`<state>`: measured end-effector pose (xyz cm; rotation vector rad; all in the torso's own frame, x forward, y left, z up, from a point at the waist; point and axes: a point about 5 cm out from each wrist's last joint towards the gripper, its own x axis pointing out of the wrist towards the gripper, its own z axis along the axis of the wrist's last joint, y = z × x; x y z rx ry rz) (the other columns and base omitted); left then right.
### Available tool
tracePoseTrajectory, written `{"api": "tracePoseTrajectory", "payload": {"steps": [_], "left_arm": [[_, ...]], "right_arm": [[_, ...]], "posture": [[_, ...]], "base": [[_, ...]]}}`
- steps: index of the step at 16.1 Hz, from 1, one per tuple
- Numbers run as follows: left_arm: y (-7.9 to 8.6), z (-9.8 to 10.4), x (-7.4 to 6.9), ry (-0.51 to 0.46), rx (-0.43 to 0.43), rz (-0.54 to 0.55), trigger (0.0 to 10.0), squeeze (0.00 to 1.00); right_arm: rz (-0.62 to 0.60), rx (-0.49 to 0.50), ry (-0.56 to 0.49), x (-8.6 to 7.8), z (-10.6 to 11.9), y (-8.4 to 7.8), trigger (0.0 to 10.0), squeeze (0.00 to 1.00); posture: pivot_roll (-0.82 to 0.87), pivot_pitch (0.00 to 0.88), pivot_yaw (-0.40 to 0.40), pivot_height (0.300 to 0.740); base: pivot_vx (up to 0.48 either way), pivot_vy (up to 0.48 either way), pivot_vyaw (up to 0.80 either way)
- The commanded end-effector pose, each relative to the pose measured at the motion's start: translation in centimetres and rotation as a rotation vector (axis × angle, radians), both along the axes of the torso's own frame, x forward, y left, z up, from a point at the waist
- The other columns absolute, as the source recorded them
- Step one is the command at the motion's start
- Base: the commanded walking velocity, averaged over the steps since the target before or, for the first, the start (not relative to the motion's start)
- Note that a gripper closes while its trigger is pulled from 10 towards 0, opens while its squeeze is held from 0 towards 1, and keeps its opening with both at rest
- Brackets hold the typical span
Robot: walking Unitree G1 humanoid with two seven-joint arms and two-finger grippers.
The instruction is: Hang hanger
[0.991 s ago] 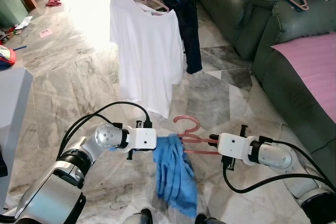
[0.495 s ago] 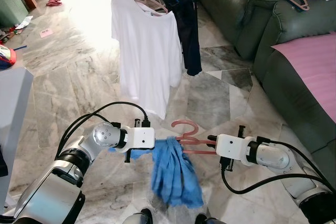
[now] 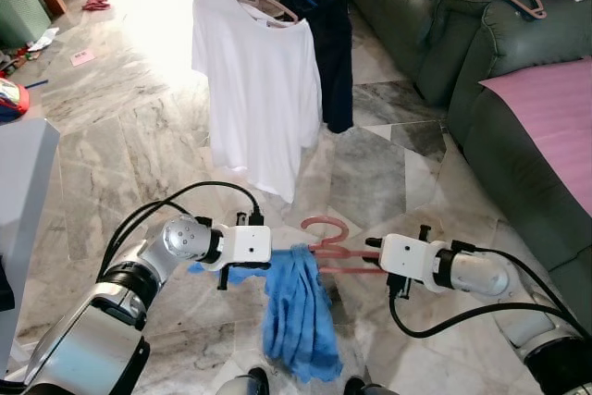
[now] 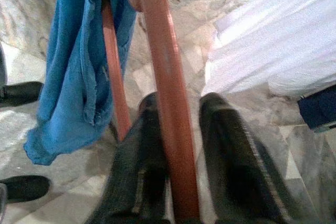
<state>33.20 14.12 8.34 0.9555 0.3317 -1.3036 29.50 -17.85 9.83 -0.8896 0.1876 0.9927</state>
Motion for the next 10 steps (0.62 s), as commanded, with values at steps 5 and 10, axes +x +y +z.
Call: {"api": "tracePoseTrajectory", "payload": {"steps": [5,10], "left_arm": [[1.6,-0.7,0.0,0.024,0.031,0.091,0.0,0.0],[2.5,-0.6,0.0,0.018,0.033,0.131,0.0,0.0]], "right_arm": [[0.013,-0.003,0.041,-0.2,2.3,-1.6,10.0,1.0],[-0.035,0.005,0.065,-0.7,3.6,-3.3,10.0,1.0]], "posture": [[0.02,0.189,0.078,0.74],[0.01,0.195,0.087,0.74]], "base": [[0.0,0.0,0.0],[0.0,0.0,0.0]]}}
